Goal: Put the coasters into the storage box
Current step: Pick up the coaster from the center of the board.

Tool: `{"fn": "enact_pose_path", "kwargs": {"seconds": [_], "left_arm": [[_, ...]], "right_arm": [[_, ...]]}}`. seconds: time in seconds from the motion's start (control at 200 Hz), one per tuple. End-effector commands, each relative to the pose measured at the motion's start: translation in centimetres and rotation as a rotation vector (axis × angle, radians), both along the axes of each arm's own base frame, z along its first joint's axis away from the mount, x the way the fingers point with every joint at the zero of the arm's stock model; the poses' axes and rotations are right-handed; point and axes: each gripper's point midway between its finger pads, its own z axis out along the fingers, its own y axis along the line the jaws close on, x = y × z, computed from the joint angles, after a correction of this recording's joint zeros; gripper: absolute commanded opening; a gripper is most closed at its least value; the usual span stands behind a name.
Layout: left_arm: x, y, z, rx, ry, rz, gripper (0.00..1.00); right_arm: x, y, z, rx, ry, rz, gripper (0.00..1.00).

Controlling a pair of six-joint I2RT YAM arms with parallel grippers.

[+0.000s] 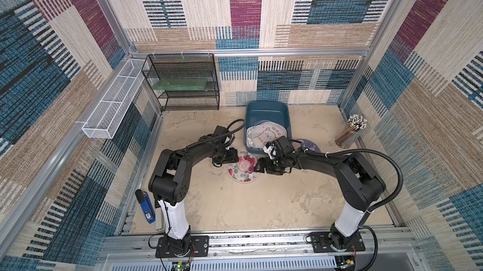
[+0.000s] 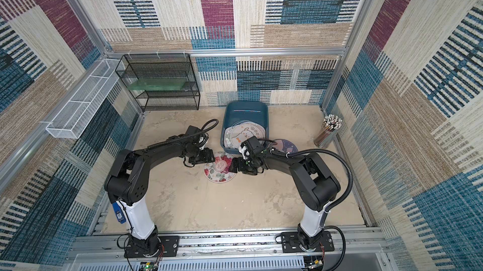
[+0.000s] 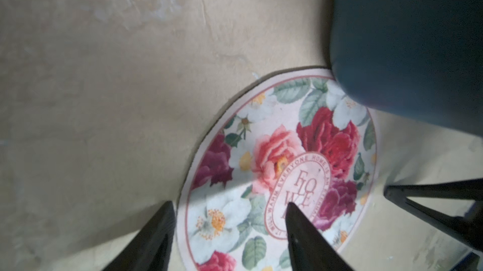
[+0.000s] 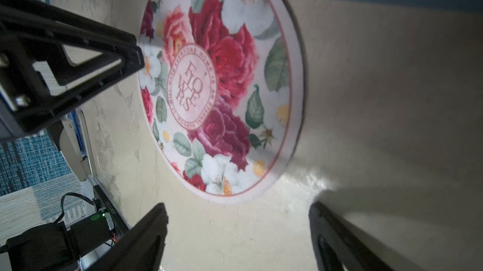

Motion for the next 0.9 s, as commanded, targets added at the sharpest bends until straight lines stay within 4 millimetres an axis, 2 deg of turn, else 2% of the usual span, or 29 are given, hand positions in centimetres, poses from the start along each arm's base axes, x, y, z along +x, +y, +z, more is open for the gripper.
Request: {"fn": "enact_pose_path", "kwargs": {"seconds": [0.0,0.531,0.661,0.896], "left_arm": [[-3.8,1.0,-1.5,0.036,0.141,-0.013,0.66],[-4.8,1.0,-1.7,0.014,0.168,0.003,0.63],[-5.1,1.0,-1.6,0.009,0.164,0.014,0.58],[-4.5,0.9,-0.8,-0.008,0.141,0.038,0.41]], "right_arm": [[0.4,-0.3,-1.1,-0.038,0.005,-0.036,0.85],[0.1,0.2,-2.7,-0.039,0.039,-0.032,0.81],[-0.1,0.4,-2.8,-0.040,0.043,-0.030,0.81],[-0.2,0.4,-2.8,-0.044,0.044,-0.024,0.81]]}}
